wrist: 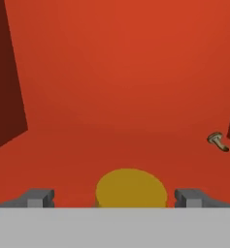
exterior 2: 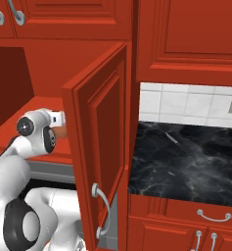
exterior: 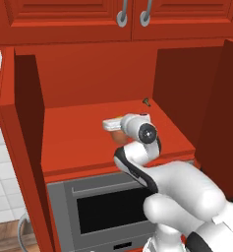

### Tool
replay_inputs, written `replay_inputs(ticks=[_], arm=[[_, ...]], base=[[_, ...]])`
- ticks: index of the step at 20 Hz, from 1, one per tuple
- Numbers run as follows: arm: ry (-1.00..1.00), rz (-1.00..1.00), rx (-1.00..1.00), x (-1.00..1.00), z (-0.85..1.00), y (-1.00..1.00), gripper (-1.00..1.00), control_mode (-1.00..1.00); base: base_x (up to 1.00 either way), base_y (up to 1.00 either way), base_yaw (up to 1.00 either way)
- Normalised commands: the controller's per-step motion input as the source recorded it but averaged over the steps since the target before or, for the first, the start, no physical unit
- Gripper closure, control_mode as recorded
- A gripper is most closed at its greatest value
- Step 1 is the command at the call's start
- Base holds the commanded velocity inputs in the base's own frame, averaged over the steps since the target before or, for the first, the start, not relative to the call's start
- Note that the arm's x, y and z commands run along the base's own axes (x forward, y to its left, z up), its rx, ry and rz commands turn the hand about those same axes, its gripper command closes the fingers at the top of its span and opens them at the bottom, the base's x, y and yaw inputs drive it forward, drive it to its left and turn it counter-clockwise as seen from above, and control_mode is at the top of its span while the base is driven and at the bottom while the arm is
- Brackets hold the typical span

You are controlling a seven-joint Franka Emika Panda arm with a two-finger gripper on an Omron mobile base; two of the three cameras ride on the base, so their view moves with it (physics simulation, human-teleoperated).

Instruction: Pick the honey bottle and boxed food from the counter and place them in the cabinets closest to them.

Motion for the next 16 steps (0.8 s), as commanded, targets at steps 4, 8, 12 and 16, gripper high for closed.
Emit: replay_inputs(ticks=[4,8,12,16], arm=[[0.16,-0.01,0.05,-0.40,0.33,-0.04,-1.00,-1.00],[0.16,-0.03,0.03,-0.34,0.44,0.00,-1.00,-1.00],[0.17,-0.04,0.00,-0.43,0.43,0.00,-1.00,-1.00],[0.13,-0.01,0.00,-0.73,0.19,-0.04,-1.00,-1.00]], base=[[0.00,0.00,0.00],[0.00,0.00,0.00],[0.00,0.00,0.00],[0.00,0.00,0.00]])
